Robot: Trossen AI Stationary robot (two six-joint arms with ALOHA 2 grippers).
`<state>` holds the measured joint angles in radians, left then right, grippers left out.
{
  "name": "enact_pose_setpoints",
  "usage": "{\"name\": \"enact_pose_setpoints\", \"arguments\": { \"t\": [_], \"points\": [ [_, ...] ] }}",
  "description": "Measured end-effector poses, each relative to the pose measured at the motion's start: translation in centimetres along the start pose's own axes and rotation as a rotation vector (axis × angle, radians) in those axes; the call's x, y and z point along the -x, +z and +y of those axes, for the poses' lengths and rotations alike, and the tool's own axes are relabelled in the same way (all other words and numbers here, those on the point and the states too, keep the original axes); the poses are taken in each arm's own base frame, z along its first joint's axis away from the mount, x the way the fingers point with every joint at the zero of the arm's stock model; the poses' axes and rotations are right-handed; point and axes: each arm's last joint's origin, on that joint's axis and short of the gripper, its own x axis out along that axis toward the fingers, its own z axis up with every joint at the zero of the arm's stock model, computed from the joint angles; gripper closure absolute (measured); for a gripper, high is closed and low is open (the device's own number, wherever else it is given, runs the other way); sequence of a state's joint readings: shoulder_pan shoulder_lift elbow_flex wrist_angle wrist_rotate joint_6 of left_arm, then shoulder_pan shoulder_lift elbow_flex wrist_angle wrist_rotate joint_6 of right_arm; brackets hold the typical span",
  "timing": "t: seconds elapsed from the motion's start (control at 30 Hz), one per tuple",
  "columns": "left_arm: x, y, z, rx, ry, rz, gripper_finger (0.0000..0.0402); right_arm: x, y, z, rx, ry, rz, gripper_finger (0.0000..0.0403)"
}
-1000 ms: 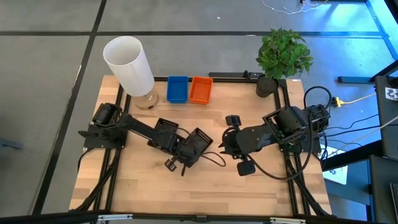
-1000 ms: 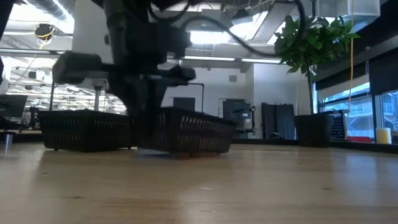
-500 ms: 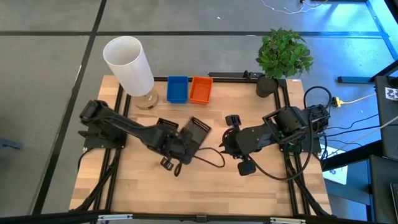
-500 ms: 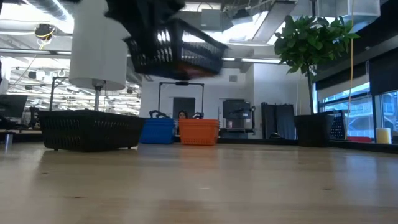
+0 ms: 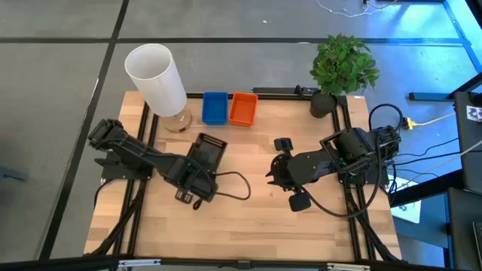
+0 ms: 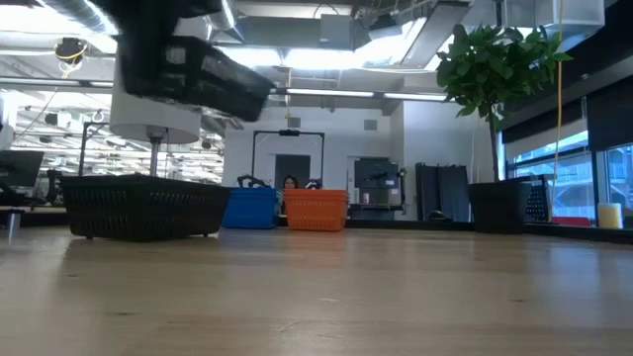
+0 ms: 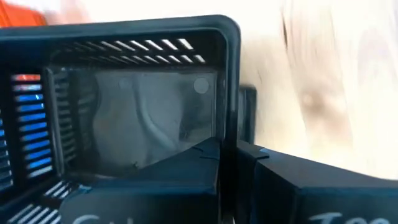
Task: Stack baskets by color
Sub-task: Stack the black basket on top of the black basket on the table
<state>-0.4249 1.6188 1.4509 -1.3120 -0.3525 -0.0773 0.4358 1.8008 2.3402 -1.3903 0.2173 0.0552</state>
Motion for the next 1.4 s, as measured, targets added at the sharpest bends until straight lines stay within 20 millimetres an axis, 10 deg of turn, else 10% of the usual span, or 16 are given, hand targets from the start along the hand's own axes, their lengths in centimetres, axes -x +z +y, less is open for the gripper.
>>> {"name": "enact_pose_setpoints", "arguments": {
  "t": [0.67, 1.4],
  "points": [
    [-3.4, -5.0, -3.8, 0.143, -0.022, -0.060, 0.0401, 0.0, 0.0, 0.0, 0.013, 0.000, -0.003, 0.0321],
    [-6.8, -5.1, -3.5, 0.034, -0.083, -0.110, 0.0401, 0.0, 0.1, 0.0, 0.005, 0.000, -0.010, 0.0321]
  ]
}}
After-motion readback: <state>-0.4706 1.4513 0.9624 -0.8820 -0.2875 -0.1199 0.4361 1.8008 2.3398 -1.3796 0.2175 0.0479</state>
